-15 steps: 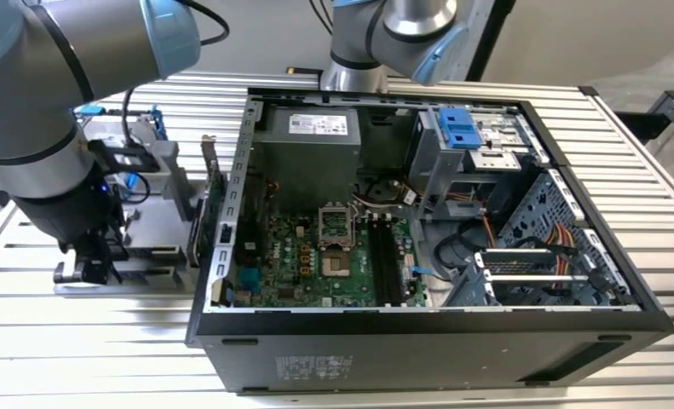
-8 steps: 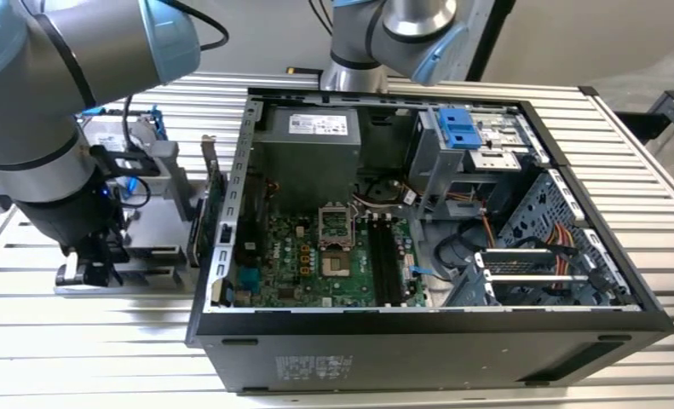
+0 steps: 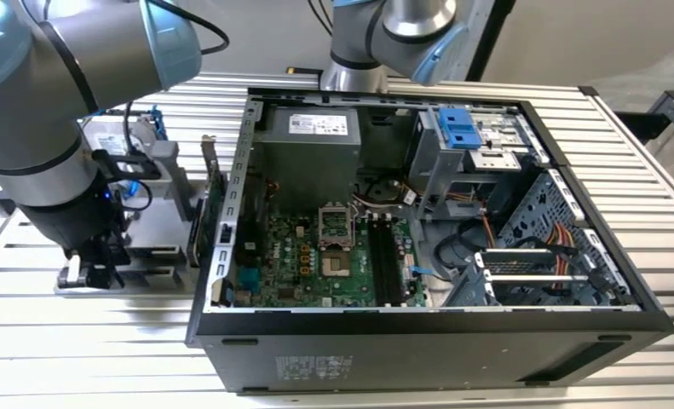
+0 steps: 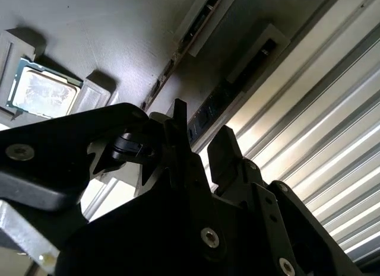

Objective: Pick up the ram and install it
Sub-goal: 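Pick up the ram and move it above insertion slot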

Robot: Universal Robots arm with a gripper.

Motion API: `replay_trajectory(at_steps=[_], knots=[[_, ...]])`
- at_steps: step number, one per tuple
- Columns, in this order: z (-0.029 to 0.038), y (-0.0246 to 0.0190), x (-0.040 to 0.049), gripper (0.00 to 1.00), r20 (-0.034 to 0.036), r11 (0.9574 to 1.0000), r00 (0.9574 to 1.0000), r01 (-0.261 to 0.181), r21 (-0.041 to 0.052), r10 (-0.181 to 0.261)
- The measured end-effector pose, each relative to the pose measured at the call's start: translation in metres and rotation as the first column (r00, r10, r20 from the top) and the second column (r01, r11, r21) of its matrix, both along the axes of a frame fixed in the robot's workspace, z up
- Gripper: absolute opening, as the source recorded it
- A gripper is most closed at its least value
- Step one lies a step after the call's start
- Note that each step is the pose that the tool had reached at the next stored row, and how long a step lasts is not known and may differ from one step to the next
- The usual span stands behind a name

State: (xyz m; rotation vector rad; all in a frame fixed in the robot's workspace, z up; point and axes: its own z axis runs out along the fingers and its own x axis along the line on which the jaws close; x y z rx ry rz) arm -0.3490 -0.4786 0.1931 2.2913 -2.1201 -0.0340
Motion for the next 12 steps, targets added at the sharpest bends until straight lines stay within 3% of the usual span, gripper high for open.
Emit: replay_trajectory(at_steps=[12], knots=[[-0.0013, 0.0000, 0.0000, 0.00, 0.0000, 1.0000, 1.0000, -0.004, 0.0000, 0.004]])
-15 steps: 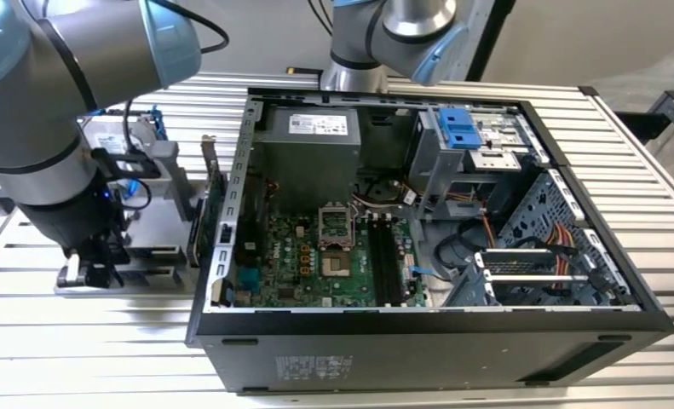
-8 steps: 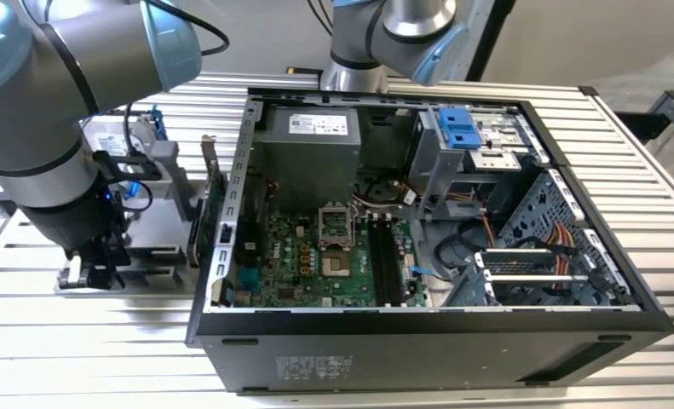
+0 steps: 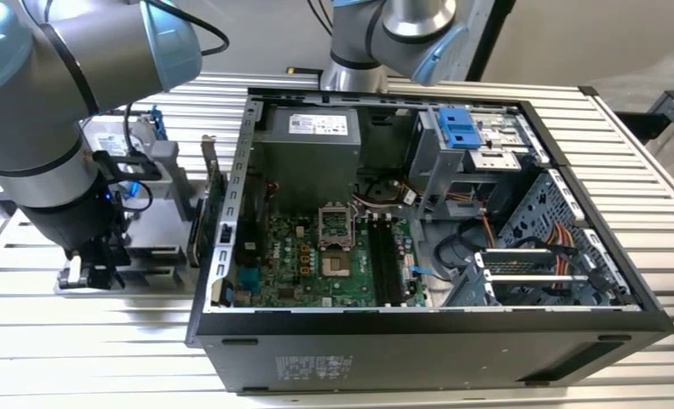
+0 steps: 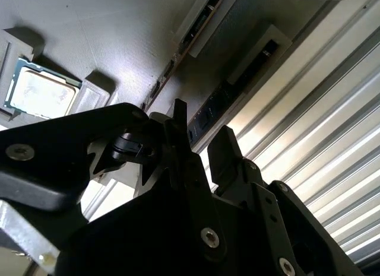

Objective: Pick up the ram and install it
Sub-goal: 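Pick up the ram and move it above insertion slot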

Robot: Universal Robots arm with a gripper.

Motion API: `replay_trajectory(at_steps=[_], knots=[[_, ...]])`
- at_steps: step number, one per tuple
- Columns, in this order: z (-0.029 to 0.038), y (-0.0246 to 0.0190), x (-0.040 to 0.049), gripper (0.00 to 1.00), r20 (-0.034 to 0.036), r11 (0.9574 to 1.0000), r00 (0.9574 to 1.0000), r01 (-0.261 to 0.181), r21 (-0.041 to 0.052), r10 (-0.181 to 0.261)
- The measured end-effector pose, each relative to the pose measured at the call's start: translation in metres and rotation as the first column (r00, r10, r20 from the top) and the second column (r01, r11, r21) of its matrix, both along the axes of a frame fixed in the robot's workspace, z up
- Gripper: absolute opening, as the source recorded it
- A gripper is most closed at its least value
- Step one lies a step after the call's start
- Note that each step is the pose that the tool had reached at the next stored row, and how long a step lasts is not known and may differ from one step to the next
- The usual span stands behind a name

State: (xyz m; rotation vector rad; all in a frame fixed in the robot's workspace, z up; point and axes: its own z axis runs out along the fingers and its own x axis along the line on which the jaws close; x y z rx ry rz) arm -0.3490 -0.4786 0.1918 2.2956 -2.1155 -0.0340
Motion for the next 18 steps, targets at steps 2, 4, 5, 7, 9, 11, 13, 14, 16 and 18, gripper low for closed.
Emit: replay_trajectory(at_steps=[2, 4, 5, 7, 9, 11, 13, 14, 16, 18], knots=[[0.0000, 0.0000, 0.0000, 1.00, 0.0000, 1.0000, 1.0000, 0.000, 0.0000, 0.000], [0.0000, 0.0000, 0.0000, 1.00, 0.0000, 1.0000, 1.0000, -0.001, 0.0000, 0.001], [0.0000, 0.0000, 0.0000, 1.00, 0.0000, 1.0000, 1.0000, -0.001, 0.0000, 0.001], [0.0000, 0.0000, 0.0000, 1.00, 0.0000, 1.0000, 1.0000, -0.001, 0.0000, 0.001], [0.0000, 0.0000, 0.0000, 0.00, 0.0000, 1.0000, 1.0000, -0.001, 0.0000, 0.001], [0.0000, 0.0000, 0.0000, 0.00, 0.0000, 1.0000, 1.0000, -0.001, 0.0000, 0.001], [0.0000, 0.0000, 0.0000, 0.00, 0.0000, 1.0000, 1.0000, -0.002, 0.0000, 0.002], [-0.0001, 0.0000, 0.0000, 0.00, 0.0000, 1.0000, 1.0000, -0.002, 0.0000, 0.002], [-0.0001, 0.0000, 0.0000, 0.00, 0.0000, 1.0000, 1.0000, -0.003, 0.0000, 0.003], [-0.0001, 0.0000, 0.0000, 0.00, 0.0000, 1.0000, 1.0000, -0.003, 0.0000, 0.003]])
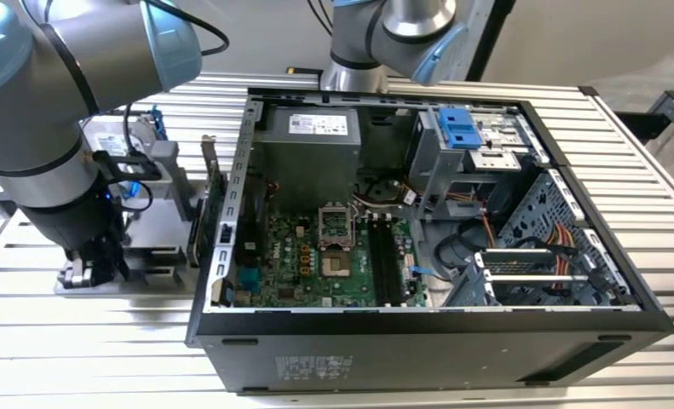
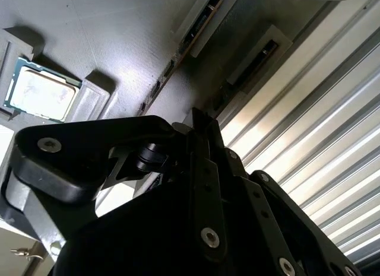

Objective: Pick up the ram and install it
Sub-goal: 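Pick up the ram and move it above insertion slot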

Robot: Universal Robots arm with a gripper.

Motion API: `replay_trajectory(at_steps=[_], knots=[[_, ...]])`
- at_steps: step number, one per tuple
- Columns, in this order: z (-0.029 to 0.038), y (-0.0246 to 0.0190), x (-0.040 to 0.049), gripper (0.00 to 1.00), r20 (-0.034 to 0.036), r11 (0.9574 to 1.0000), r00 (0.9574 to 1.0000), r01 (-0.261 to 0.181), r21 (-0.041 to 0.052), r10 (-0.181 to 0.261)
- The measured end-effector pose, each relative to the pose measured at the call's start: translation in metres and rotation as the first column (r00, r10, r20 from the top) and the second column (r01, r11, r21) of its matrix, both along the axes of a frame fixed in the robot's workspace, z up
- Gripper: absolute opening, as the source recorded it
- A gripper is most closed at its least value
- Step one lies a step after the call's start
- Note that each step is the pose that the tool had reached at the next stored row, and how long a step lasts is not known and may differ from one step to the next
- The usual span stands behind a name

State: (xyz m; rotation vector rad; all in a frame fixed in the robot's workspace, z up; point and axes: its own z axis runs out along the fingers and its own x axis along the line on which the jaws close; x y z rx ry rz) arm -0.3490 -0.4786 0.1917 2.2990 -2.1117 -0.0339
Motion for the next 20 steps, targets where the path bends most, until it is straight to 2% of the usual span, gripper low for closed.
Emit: replay_trajectory(at_steps=[10, 20], knots=[[0.0003, 0.0001, 0.0001, 0.00, 0.0004, 1.0000, 1.0000, -0.003, 0.0003, 0.003], [0.0082, 0.0000, 0.0000, 0.00, 0.0000, 1.0000, 1.0000, -0.003, 0.0001, 0.003]])
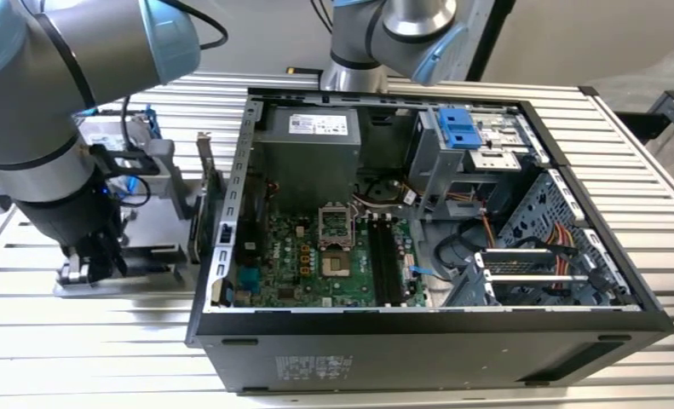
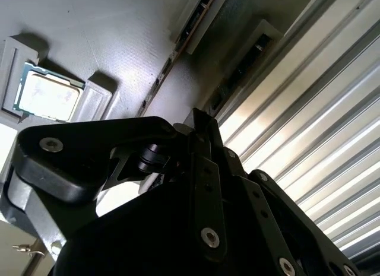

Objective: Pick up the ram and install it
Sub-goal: 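Pick up the ram and move it above insertion slot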

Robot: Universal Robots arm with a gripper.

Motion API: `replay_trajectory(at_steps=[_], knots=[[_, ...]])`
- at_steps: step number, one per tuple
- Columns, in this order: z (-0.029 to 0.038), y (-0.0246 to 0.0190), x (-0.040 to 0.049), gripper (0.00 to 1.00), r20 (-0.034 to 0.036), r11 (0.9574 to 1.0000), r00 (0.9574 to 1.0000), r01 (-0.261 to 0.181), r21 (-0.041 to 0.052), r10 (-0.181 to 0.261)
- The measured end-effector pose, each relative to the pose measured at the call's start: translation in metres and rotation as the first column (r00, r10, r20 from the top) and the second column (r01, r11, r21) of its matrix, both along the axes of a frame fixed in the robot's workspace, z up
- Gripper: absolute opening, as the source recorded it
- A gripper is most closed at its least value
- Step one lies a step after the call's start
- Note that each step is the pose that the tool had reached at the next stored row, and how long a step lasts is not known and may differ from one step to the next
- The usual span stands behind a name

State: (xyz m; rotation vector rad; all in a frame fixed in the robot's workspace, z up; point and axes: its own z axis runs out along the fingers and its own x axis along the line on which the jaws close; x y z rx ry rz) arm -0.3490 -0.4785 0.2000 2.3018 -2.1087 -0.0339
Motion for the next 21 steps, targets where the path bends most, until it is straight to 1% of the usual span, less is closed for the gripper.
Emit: replay_trajectory(at_steps=[14, 21], knots=[[0.0125, 0.0000, 0.0000, 0.00, 0.0000, 1.0000, 1.0000, 0.001, 0.0001, -0.001], [0.0165, 0.0000, 0.0000, 0.00, 0.0000, 1.0000, 1.0000, 0.001, 0.0001, -0.001]])
